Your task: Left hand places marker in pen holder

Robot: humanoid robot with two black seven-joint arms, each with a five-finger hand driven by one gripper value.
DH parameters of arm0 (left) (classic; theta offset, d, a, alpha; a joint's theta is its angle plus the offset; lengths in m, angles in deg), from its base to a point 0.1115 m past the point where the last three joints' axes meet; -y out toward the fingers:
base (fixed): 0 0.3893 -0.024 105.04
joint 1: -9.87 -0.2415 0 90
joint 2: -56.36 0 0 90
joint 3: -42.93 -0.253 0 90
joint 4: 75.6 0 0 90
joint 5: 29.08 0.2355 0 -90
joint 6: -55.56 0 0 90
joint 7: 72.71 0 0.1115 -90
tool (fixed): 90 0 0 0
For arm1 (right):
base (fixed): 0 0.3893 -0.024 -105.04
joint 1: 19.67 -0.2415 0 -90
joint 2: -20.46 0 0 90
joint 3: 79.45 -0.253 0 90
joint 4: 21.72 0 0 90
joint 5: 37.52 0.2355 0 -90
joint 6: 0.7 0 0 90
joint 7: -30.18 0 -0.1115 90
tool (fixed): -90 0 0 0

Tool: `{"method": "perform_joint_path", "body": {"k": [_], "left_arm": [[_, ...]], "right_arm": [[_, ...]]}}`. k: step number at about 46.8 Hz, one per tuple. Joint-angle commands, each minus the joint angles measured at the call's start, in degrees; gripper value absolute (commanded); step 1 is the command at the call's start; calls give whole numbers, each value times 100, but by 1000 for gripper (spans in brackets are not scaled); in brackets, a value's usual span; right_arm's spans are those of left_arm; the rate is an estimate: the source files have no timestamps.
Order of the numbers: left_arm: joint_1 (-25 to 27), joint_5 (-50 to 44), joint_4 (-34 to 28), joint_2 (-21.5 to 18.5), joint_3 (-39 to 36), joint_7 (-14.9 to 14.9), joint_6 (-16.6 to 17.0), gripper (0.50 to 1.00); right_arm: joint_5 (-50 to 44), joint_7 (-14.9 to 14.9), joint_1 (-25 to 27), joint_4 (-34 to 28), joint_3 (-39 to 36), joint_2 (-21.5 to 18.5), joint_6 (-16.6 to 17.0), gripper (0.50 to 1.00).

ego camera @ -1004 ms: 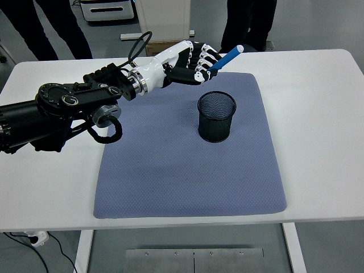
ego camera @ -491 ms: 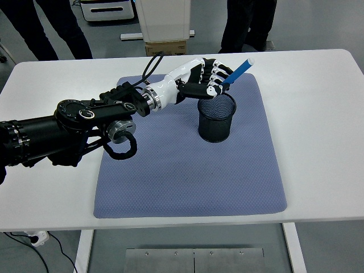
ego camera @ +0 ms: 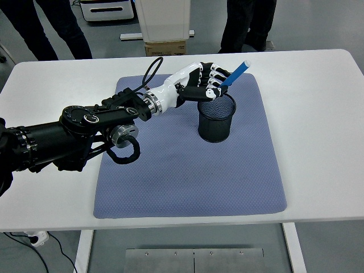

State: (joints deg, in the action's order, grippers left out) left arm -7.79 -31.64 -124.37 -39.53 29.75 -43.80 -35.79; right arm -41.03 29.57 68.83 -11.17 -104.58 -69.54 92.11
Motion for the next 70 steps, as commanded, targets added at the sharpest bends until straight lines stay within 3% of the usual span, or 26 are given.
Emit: {"method": "perform_joint_path", "body": {"k": [1,13,17,22,26,45,59,70], "left_arm": [[0,1,-1,9,-9,0,46,500],[-9,36,-1,88,-18,-9,55,500],[0,54,-1,80,-18,-9,55,654],[0,97,-1,80,-27,-9,99,900],[0,115,-1,80,-27,-9,125,1000],[210,-113,-1,-52,52,-9,117,1000],[290,-201,34,-526,843,-71,29,1000],[53,-52,973,-808,826,-79,20,1000]], "right_arm": [[0,0,0,0,0,0,0,1000],[0,0,0,0,0,0,0,1000],[0,0,0,0,0,0,0,1000],[0,0,0,0,0,0,0,1000],[0,0,0,0,0,0,0,1000],[0,0,0,0,0,0,0,1000],[0,0,0,0,0,0,0,1000],[0,0,0,0,0,0,0,1000]]}}
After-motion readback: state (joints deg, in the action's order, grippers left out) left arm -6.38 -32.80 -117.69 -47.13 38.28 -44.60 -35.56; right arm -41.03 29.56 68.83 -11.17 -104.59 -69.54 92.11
